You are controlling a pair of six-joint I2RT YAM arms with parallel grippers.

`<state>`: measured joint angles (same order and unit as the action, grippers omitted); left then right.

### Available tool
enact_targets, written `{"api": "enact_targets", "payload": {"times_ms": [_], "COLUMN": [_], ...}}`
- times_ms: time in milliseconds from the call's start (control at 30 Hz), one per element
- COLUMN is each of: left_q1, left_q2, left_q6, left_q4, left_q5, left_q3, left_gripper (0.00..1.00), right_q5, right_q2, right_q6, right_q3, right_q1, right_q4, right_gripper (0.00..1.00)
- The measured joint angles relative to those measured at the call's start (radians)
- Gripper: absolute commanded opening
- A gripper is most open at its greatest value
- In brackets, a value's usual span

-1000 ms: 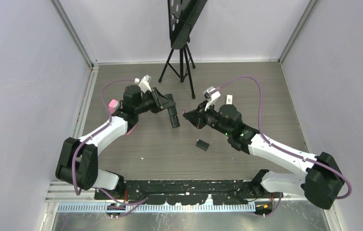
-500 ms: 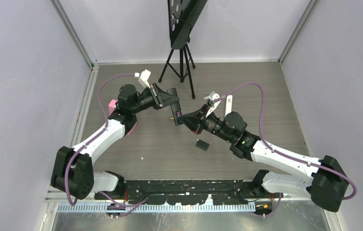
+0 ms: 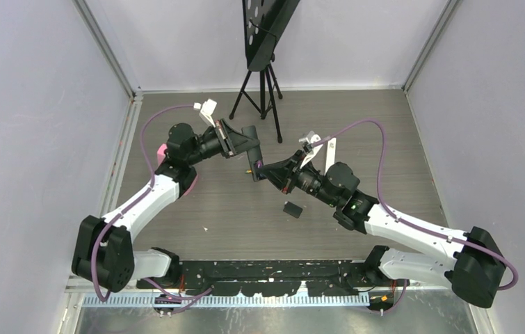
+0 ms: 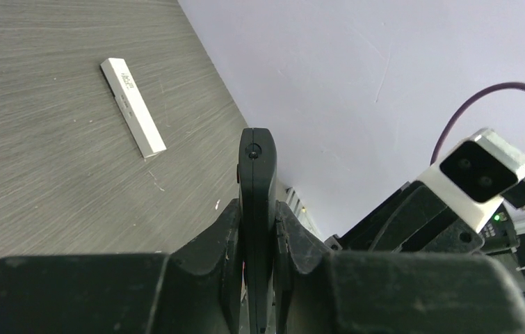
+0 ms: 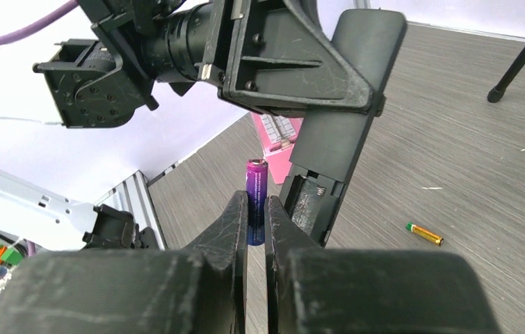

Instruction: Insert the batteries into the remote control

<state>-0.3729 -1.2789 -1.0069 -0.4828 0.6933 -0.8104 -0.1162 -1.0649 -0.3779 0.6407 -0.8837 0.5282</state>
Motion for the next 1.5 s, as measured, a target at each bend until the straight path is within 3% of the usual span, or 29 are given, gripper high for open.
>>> {"api": "enact_targets", "payload": {"times_ms": [200,367,600,867,1067,1300,1500], "left_q1": [0.0,0.0,-0.001,-0.001,0.0,0.0,0.0], "left_q2": [0.045,0.103,0.162,0.18,0.18,0.18,0.184], "left_q6": [0.086,0.203,0.304,0.347,0.363,0.383,0.391], "left_q4": [0.018,0.143,0.309,0.391,0.398,0.425,0.599], "left_q5": [-0.009,-0.099,-0.278,-0.334,-0.335,-0.37,-0.572], "left_q3": [0.032,0.035,0.035,0.035,0.035,0.032,-0.008], "left_gripper": [0.0,0.0,0.0,0.0,0.0,0.0,0.0], "right_q5": [0.132,0.386,0.613,0.573,0.509,0.469,0.327], "right_q2": [0.048,0.019,-0.329,-0.6,-0.656,-0.659,-0.69], "right_q6": [-0.039,-0.082,-0.14,-0.128,-0.076,-0.009,0.146], "right_q3": [0.007,0.089,0.286,0.321,0.37,0.443,0.543], "right_q1": [-0.001,-0.002,0.034,0.132,0.153,0.153,0.139], "right_q4": [-0.088,-0.299,-0.656,-0.834,-0.882,-0.908,-0.864], "right_gripper": [0.03,0.03,0.09,0.18,0.42,0.51,0.6]}}
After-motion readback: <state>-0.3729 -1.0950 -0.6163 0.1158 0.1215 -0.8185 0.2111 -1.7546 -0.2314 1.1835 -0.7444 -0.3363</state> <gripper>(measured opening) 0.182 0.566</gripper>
